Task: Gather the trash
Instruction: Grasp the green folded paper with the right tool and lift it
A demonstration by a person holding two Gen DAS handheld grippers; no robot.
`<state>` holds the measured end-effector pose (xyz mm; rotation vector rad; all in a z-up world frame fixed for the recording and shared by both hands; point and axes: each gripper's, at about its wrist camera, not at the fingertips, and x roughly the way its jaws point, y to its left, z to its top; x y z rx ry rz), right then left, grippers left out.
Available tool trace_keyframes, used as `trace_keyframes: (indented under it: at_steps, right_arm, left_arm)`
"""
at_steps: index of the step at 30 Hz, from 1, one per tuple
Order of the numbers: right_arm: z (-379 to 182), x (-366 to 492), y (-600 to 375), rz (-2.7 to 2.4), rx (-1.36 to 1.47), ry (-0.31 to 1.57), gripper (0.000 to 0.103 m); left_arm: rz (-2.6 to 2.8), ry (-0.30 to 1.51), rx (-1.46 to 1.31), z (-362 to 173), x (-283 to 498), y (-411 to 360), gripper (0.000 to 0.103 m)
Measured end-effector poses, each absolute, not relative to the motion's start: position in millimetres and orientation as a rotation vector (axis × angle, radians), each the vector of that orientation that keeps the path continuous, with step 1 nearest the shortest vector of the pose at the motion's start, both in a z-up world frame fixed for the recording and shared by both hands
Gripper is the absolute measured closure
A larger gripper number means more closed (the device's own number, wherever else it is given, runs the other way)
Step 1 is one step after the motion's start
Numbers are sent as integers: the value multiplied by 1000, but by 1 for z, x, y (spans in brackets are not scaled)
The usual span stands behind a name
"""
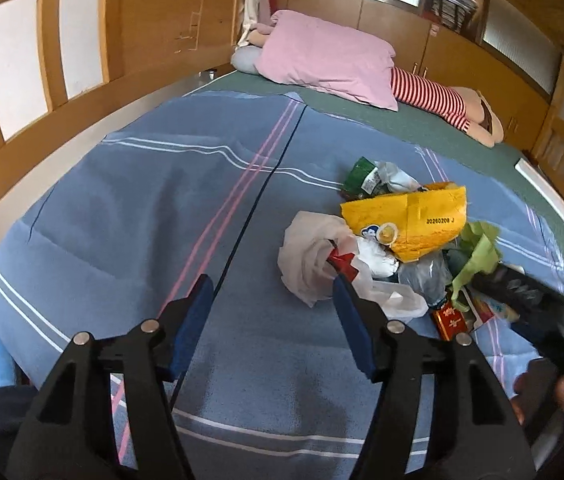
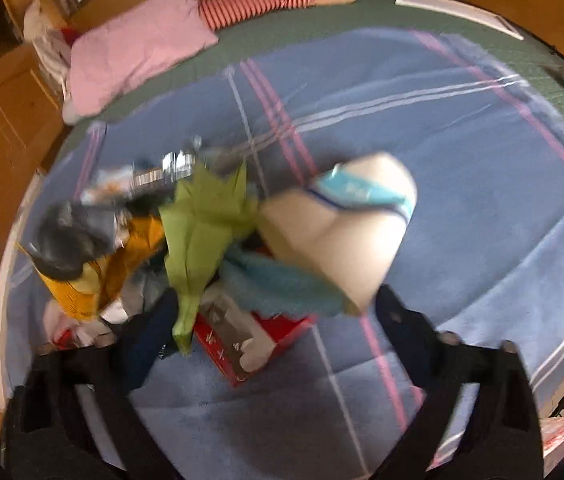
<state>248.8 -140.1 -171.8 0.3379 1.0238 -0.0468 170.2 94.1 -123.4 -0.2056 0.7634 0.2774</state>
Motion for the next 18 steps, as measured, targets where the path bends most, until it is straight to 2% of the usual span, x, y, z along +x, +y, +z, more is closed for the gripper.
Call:
trace_keyframes:
  at_steps: [2, 3, 5, 10, 18]
  right_arm:
    - [-179, 248, -132, 7, 338, 1067, 58]
    - [-181, 246, -129, 32, 340, 1076, 62]
    - [-177, 239, -124, 73, 320, 1068, 87]
    - [-159, 217, -124, 154, 278, 1040, 102]
    - [-123, 177, -144, 194, 270, 951, 102]
  left_arm:
    - [277, 767, -200, -123, 171, 93, 38]
    - [278, 770, -200, -124, 171, 93, 38]
    - [284, 773, -205, -124, 170, 95, 38]
    - [329, 779, -285, -125, 168, 112, 38]
    - [370, 810, -404, -134, 165, 133, 39]
